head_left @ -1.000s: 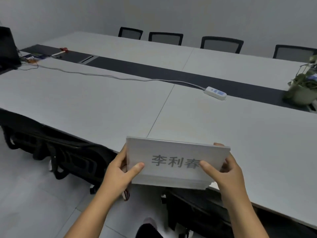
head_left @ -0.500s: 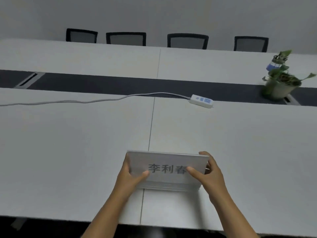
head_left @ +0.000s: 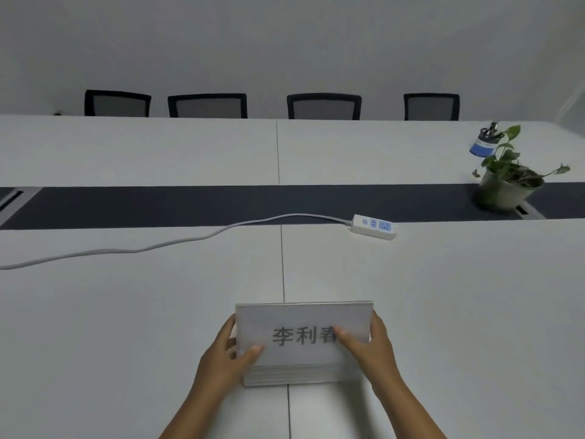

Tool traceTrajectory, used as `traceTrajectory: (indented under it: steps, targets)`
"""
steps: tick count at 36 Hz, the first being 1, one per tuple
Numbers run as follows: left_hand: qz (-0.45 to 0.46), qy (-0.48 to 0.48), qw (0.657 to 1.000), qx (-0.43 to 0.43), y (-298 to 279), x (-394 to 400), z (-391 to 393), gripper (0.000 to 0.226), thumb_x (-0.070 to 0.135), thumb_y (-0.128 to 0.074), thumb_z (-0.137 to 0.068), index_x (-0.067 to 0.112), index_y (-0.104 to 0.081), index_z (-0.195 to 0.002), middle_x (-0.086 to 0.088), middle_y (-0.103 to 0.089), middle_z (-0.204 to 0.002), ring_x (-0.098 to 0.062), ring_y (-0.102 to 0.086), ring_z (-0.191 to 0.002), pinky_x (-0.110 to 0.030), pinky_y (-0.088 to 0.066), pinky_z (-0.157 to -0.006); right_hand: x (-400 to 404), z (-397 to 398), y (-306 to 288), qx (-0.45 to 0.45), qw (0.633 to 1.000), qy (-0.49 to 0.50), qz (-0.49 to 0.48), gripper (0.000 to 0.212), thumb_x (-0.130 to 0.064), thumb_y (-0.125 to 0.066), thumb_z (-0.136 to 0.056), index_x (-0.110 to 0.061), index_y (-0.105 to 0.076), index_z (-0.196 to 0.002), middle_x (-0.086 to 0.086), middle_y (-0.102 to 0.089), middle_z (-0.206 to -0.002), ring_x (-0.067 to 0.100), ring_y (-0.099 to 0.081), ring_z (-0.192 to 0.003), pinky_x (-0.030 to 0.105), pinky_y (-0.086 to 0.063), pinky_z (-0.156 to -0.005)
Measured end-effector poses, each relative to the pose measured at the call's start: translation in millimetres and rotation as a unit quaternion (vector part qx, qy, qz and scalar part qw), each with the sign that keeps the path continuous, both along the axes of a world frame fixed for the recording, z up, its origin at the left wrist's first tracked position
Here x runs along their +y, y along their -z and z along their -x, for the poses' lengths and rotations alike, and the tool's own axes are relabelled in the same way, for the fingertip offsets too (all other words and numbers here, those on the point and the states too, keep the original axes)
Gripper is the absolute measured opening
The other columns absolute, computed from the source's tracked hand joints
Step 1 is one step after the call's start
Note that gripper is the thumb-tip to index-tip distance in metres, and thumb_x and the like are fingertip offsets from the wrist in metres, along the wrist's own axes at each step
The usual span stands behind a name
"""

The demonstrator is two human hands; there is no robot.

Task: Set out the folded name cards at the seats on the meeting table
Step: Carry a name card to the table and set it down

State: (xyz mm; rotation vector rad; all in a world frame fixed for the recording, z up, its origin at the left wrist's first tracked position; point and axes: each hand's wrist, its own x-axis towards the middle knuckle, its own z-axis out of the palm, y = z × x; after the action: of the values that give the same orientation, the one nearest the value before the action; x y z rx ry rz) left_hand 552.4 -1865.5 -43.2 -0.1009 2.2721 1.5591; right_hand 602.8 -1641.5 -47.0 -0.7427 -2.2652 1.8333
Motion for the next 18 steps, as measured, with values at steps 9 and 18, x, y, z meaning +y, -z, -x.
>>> traceTrajectory:
  steps: [9, 18]
  targets:
    - [-0.045, -0.018, 0.995, 0.086, -10, 4, 13, 0.047, 0.006, -0.066, -0.077, 0.017, -0.051, -0.12, 0.0, -0.054, -0.121, -0.015, -0.05, -0.114, -0.027, -0.039, -0.094, 9, 6, 0, 0.004, 1.0, -0.024, 0.012, 0.042, -0.025, -0.079, -0.06, -0.038, -0.054, -0.091, -0.01, -0.062, -0.102, 0.012, -0.059, -0.096, 0.028, -0.048, -0.079]
    - [-0.081, -0.073, 0.983, 0.149, -7, 2, 9, 0.037, 0.008, -0.061, -0.08, 0.024, -0.058, -0.113, 0.021, -0.059, -0.109, -0.006, -0.051, -0.112, -0.02, -0.038, -0.095, 15, 4, -13, 0.054, 0.992, -0.018, -0.115, 0.048, -0.036, -0.074, -0.061, -0.022, -0.058, -0.104, -0.008, -0.058, -0.105, 0.012, -0.053, -0.105, 0.018, -0.035, -0.087]
